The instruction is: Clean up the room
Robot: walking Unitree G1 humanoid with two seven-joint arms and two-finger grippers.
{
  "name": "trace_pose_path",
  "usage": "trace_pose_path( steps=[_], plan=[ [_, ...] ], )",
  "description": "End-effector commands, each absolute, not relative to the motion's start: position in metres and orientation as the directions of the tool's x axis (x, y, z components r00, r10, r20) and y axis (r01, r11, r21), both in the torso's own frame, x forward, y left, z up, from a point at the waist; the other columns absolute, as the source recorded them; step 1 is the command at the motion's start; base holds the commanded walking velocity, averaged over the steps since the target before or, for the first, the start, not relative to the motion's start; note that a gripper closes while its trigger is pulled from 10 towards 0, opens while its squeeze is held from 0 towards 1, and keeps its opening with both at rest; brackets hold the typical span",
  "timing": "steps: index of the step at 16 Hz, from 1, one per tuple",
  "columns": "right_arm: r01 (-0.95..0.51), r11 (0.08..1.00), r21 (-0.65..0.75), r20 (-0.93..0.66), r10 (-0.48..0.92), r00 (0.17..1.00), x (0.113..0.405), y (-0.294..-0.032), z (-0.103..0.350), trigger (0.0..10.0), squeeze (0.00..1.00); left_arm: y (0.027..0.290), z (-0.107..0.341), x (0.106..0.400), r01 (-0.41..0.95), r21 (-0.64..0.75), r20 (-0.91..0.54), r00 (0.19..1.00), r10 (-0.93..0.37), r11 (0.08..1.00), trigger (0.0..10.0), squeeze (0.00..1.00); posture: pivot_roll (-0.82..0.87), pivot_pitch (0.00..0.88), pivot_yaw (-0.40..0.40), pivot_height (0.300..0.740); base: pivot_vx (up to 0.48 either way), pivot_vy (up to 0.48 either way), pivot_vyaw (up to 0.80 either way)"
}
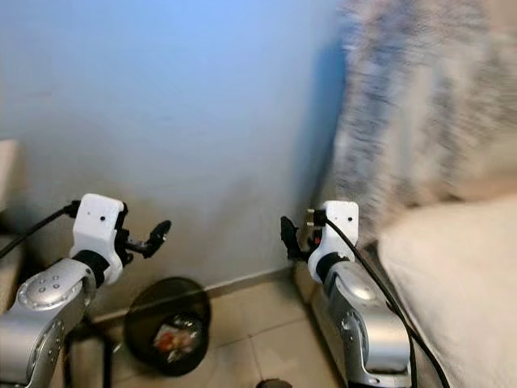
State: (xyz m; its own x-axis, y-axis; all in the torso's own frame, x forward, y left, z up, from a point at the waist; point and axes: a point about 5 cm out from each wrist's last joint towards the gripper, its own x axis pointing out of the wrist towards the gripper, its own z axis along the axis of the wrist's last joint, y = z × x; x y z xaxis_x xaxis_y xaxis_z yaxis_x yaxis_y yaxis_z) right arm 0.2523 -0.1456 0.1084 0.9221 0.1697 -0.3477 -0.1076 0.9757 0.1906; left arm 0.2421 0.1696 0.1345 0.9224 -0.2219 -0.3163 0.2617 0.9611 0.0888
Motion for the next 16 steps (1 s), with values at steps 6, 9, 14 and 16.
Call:
trace_pose_path(
  steps=[6,9,14,16],
  plan=[
    [-0.102,0.978,0.180,-0.362,0.163,0.918,0.2526,-0.1472,0.1057,10.0,0.00,0.1697,0.1367,0.2459,0.261,0.139,-0.313,0.927,-0.207,0.955,10.0,0.00,-0.04,0.000,-0.017,0.740,0.000,0.000,-0.80],
    [-0.098,0.980,0.173,-0.368,0.157,0.916,0.2525,-0.1478,0.1042,10.0,0.00,0.1714,0.1369,0.2473,0.236,0.173,-0.303,0.937,-0.176,0.956,10.0,0.00,-0.04,0.000,-0.014,0.740,0.000,0.000,-0.80],
    [-0.092,0.982,0.168,-0.369,0.149,0.917,0.2532,-0.1467,0.1039,10.0,0.00,0.1708,0.1360,0.2461,0.256,0.178,-0.311,0.931,-0.192,0.950,10.0,0.00,-0.04,0.000,-0.010,0.740,0.000,0.000,-0.80],
    [-0.089,0.982,0.166,-0.371,0.146,0.917,0.2536,-0.1459,0.1037,10.0,0.00,0.1711,0.1366,0.2474,0.244,0.184,-0.302,0.936,-0.182,0.952,10.0,0.00,-0.04,0.000,-0.012,0.740,0.000,0.000,-0.80]
  ],
)
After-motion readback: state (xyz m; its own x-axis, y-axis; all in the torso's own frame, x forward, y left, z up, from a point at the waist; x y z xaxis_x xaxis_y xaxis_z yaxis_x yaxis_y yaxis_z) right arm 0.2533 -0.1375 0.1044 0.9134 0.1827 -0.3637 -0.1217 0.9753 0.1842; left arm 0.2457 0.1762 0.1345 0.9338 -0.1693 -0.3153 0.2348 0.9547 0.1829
